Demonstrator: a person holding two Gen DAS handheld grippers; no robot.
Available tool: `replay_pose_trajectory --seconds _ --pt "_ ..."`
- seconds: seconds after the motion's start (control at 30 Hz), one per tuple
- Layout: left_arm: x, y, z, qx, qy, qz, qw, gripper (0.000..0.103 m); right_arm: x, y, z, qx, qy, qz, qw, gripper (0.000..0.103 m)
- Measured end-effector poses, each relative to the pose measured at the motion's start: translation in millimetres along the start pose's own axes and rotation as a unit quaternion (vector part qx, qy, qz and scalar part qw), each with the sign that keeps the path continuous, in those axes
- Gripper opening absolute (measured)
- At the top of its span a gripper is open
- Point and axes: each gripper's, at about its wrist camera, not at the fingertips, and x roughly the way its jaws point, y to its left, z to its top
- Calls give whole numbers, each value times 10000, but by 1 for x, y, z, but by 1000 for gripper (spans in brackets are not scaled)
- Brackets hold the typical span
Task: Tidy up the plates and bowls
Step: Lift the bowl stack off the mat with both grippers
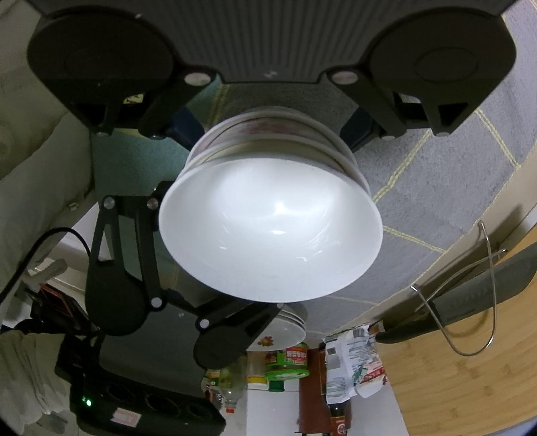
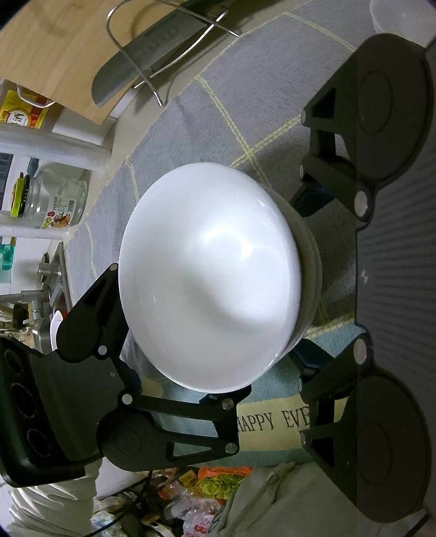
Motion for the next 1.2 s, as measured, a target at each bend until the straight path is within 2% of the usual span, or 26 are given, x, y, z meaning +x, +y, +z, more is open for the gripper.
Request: replay_pose_trajectory --seconds 0.1,0.23,0.3,0.37,0.43,0.77,1.2 --pt "0 -1 0 15 -8 19 10000 87 0 0 1 -37 -5 -20 10000 85" --pt "1 -1 -1 -27 -14 2 10000 87 1 1 2 -48 -4 -115 9999 93" --pt "0 -2 -1 -32 -22 6 10000 87 2 0 1 -6 -4 -100 9999 93" --pt "0 -1 -1 -44 -31 8 10000 87 1 -1 2 8 -26 -83 10000 91" --pt "0 -2 -1 -42 -41 18 10000 87 -1 1 2 -35 -48 -7 10000 84" --pt "1 -2 -1 8 -22 51 10000 87 -2 3 3 -107 -21 -50 9999 84" --pt "4 -7 6 170 213 209 9994 86 -7 -8 -10 -68 -445 252 9987 84"
